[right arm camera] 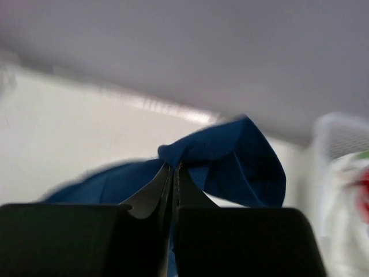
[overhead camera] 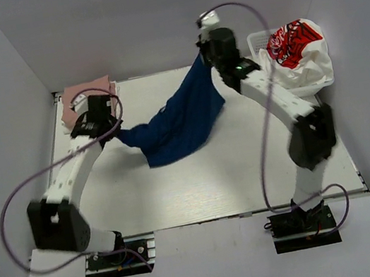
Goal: Fold and stack the t-shirts
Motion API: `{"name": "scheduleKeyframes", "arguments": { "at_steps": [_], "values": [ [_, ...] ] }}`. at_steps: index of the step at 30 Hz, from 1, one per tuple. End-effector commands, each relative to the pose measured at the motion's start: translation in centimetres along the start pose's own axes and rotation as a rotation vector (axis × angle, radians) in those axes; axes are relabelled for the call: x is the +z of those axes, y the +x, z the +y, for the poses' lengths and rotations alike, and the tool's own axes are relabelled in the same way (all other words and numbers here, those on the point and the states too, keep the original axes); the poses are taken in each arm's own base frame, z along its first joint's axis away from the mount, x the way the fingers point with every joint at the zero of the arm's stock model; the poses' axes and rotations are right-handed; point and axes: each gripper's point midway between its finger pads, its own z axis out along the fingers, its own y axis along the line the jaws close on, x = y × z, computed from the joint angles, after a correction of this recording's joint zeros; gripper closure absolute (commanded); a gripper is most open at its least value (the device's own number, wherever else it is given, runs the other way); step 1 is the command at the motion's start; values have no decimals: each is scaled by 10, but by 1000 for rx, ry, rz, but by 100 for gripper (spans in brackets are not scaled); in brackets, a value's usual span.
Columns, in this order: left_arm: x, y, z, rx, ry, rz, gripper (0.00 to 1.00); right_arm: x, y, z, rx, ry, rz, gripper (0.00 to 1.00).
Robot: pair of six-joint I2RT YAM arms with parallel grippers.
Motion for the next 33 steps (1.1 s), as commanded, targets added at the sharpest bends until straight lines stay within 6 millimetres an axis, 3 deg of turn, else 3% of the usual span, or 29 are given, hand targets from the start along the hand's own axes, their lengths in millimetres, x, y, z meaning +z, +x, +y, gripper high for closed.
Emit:
{"name": "scheduleKeyframes", "arguments": {
  "at_steps": [1,2,3,4,5,6,7,8,9,10,11,12,14,16,18,21,22,23,25,26,27,29,30,31,32,33],
  "values": [
    [-83,-60,-3,-79,170,-230,100,-104,-114,-52,73,142,-357,100],
    [-100,-66,0,-97,202,-260,100,-123,-124,-61,88,168,-396,100],
    [-134,-81,3,-141,278,-327,100,-168,-138,-74,111,184,-457,100],
    [-152,-88,6,-162,314,-359,100,-184,-146,-80,124,194,-488,100],
    [-168,-95,11,-184,338,-397,100,-217,-162,-90,144,205,-553,100],
    [-182,-99,18,-200,354,-423,100,-248,-167,-102,162,239,-596,100],
    [-213,-109,27,-236,401,-479,100,-260,-169,-105,161,250,-615,100],
    [-228,-113,31,-250,425,-500,100,-286,-173,-112,166,259,-651,100],
    [-249,-123,37,-278,448,-542,100,-300,-177,-116,168,262,-674,100],
    [-261,-126,45,-290,450,-560,100,-337,-184,-124,178,261,-723,100],
    [-289,-135,51,-318,495,-600,100,-350,-190,-124,175,249,-748,100],
    [-300,-140,60,-340,489,-631,100,-360,-193,-124,172,236,-763,100],
    [-328,-149,75,-380,506,-685,100,-398,-202,-128,178,217,-818,100],
    [-344,-156,80,-398,529,-721,100,-423,-206,-133,186,213,-859,100],
    [-352,-161,80,-392,546,-749,100,-430,-206,-133,192,206,-871,100],
    [-349,-171,65,-373,544,-745,100,-409,-196,-130,194,209,-805,100],
    [-342,-173,59,-354,526,-734,100,-384,-188,-130,196,235,-744,100],
    [-319,-176,42,-325,483,-696,100,-373,-182,-130,201,253,-714,100],
    [-287,-178,30,-300,394,-665,100,-325,-158,-130,204,315,-599,100],
    [-274,-182,22,-289,359,-653,100,-311,-151,-130,196,330,-566,100],
    [-230,-177,12,-238,257,-591,100,-288,-139,-128,194,352,-517,100],
    [-195,-176,-1,-202,178,-555,100,-247,-111,-131,187,405,-416,100],
    [-176,-174,-5,-174,136,-536,100,-224,-93,-134,188,425,-358,100],
    [-138,-167,-19,-131,81,-485,100,-194,-71,-129,173,422,-285,100],
    [-117,-163,-26,-112,67,-446,100,-180,-55,-139,195,436,-237,100],
    [-97,-160,-29,-79,39,-418,99,-155,-28,-135,217,427,-158,100]
  ]
}}
